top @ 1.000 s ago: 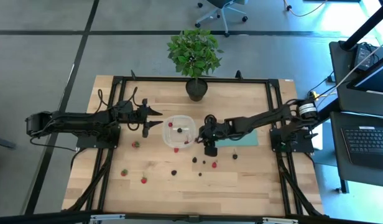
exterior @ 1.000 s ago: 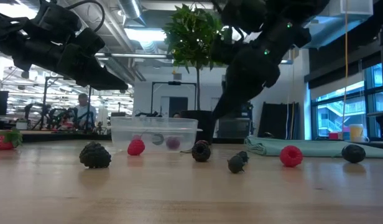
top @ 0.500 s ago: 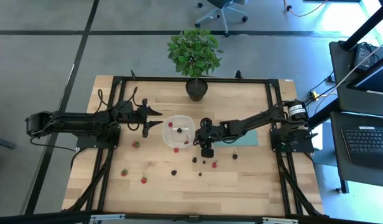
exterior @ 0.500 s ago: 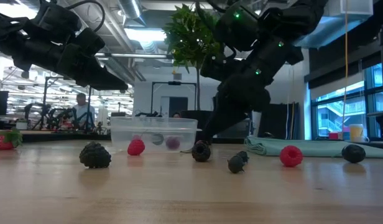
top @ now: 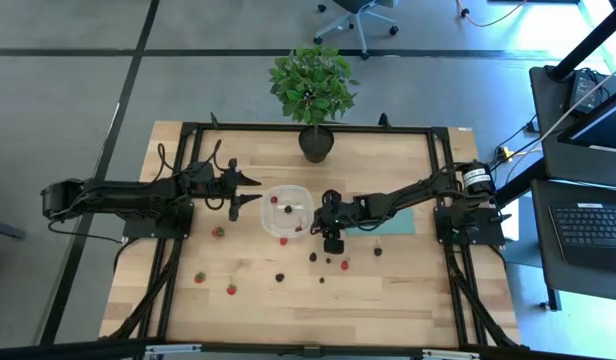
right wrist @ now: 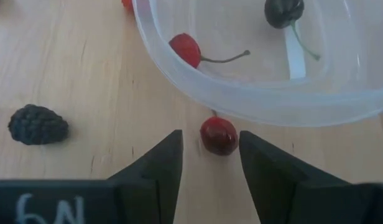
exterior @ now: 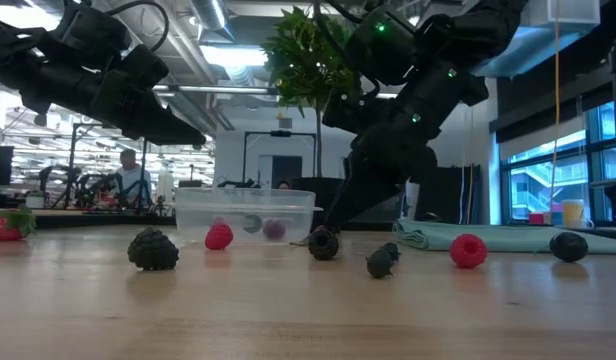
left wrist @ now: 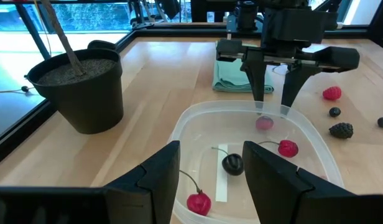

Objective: Pick and placing Produce into tupperware
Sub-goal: Put the red cherry into the container

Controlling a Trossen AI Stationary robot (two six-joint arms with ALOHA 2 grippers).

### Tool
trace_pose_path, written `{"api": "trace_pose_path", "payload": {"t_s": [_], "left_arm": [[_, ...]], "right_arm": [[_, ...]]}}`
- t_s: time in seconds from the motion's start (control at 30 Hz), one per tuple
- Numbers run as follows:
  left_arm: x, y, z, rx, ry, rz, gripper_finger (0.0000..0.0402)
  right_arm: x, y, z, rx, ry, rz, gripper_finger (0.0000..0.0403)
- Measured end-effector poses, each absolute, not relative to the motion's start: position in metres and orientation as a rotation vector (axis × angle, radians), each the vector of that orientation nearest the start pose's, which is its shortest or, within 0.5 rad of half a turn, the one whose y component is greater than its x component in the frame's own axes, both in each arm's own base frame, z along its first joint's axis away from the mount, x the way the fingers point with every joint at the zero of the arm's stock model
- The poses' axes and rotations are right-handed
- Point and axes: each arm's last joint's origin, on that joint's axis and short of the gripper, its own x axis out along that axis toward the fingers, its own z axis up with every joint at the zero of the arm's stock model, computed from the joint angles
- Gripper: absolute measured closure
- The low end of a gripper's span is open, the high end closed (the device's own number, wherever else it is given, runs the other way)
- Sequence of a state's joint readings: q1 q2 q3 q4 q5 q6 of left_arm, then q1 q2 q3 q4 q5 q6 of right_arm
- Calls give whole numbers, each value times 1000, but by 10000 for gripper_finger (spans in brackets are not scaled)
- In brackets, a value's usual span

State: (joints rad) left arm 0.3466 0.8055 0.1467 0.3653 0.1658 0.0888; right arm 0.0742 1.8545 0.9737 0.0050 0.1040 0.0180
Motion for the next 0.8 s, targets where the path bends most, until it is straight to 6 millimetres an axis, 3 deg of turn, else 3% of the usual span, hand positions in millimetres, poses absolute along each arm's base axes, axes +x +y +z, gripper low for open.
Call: {"api": "trace_pose_path", "payload": {"t_s": [0.3,0.63,0.8], "left_arm": [[152,50,163,14,292,167,233],[152,50,164,14,292,166,233],[152,50,163,14,292,166,233]], "right_arm": [[357,24,132,-61,872,-36,237],[357,24,132,-61,872,-36,167],[357,24,132,-47,871,-43,155]]}}
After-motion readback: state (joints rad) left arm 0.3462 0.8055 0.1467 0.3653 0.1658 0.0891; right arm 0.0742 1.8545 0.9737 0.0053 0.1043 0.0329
